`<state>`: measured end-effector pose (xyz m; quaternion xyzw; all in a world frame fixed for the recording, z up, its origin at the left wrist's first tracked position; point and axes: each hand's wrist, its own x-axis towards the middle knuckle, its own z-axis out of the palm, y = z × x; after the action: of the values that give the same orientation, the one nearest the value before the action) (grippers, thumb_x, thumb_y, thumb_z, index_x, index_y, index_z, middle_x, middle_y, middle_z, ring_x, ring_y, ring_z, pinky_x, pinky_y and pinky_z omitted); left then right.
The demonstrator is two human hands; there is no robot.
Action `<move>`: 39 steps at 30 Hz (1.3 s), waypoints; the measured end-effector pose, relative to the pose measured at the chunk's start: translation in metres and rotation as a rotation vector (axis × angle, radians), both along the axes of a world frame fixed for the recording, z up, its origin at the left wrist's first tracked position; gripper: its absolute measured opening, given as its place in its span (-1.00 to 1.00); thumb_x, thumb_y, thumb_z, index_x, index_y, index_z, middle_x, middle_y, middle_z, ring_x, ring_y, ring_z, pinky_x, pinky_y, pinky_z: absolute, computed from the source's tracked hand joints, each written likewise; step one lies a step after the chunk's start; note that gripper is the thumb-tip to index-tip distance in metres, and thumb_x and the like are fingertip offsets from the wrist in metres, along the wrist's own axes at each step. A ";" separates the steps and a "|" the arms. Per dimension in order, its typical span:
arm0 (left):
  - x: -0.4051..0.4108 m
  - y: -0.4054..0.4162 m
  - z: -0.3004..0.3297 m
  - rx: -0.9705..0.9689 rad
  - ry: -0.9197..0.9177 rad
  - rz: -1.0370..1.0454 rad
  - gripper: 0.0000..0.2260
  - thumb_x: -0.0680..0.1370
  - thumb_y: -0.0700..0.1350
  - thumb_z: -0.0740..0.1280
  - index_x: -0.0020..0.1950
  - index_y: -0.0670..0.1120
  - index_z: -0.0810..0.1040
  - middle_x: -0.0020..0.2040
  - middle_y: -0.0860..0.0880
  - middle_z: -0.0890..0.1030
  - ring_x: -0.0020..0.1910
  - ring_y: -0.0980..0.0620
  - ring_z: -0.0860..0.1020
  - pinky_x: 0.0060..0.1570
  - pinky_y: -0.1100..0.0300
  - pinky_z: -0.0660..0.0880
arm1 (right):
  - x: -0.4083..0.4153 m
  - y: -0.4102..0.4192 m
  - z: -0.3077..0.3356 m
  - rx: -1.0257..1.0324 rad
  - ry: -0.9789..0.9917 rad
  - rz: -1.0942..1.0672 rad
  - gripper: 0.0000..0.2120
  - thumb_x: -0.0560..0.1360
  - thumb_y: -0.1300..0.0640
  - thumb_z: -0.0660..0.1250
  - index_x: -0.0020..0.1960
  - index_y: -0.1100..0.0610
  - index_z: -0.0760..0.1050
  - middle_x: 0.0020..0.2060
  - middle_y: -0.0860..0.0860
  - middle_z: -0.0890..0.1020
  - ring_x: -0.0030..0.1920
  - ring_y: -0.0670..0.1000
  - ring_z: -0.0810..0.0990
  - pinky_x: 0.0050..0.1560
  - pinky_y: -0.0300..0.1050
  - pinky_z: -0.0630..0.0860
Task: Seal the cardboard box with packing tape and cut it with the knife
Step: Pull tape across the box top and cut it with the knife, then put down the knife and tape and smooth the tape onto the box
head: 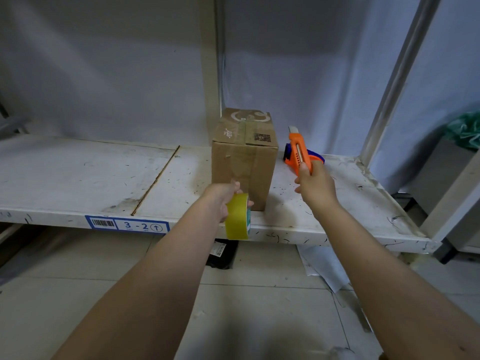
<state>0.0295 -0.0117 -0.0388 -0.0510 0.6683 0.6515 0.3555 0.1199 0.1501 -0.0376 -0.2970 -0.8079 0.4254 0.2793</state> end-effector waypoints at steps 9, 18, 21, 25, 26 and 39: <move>0.018 0.004 0.012 -0.053 0.037 -0.278 -0.69 0.57 -0.22 0.30 0.31 -0.22 0.45 -0.21 -0.19 0.58 -0.55 0.02 0.61 -0.43 0.18 0.60 | -0.028 0.014 -0.043 -0.352 -0.314 -0.034 -0.90 0.49 0.33 0.07 -0.07 0.24 0.35 -0.29 0.16 0.42 -0.31 0.13 0.45 -0.44 -0.12 0.29; -0.017 -0.036 0.015 -0.475 0.179 -0.261 -0.73 0.60 -0.19 0.27 0.24 -0.30 0.44 -0.24 -0.22 0.61 -0.57 -0.02 0.60 -0.51 0.18 0.56 | -0.046 0.022 -0.056 -0.153 -0.469 -0.041 -0.93 0.54 0.29 0.08 -0.09 0.22 0.32 -0.35 0.09 0.36 -0.39 0.03 0.34 -0.39 -0.12 0.28; -0.044 -0.053 0.010 -0.949 0.533 -0.163 -0.78 0.57 -0.10 0.28 -0.20 -0.21 0.46 -0.05 -0.18 0.64 -0.35 -0.06 0.53 -0.50 0.18 0.41 | -0.051 0.022 -0.060 -0.131 -0.481 -0.047 -0.94 0.54 0.26 0.10 -0.01 0.21 0.32 -0.33 0.09 0.38 -0.34 0.04 0.38 -0.24 -0.05 0.37; -0.056 -0.065 -0.002 -1.238 0.817 -0.156 -0.91 0.53 -0.24 0.26 -0.17 -0.21 0.46 0.10 -0.22 0.59 -0.01 -0.16 0.55 -0.18 0.11 0.44 | -0.053 0.021 -0.066 -0.090 -0.511 -0.087 -0.90 0.54 0.21 0.15 0.03 0.20 0.35 -0.30 0.09 0.41 -0.17 0.13 0.48 -0.21 -0.03 0.40; -0.057 -0.065 -0.007 -1.270 0.847 -0.165 -0.92 0.52 -0.28 0.25 -0.05 -0.22 0.52 0.13 -0.24 0.58 0.08 -0.18 0.55 -0.10 0.08 0.47 | -0.053 0.021 -0.067 -0.067 -0.519 -0.098 -0.89 0.54 0.20 0.16 0.03 0.20 0.38 -0.28 0.10 0.45 -0.19 0.13 0.49 -0.27 -0.05 0.40; -0.080 -0.047 -0.054 -1.463 0.924 -0.337 -0.68 0.53 -0.24 0.26 0.28 -0.19 0.39 0.23 -0.22 0.54 0.24 -0.18 0.49 0.11 0.04 0.48 | -0.054 0.019 -0.075 0.149 -0.661 -0.201 -0.75 0.48 0.06 0.24 0.10 0.14 0.49 0.01 0.15 0.54 0.02 0.18 0.54 -0.01 0.03 0.57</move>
<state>-0.0503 -0.0589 -0.0932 0.1018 0.9936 -0.0455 0.0191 0.0655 0.1687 -0.1129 -0.4757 -0.8501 0.2166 0.0639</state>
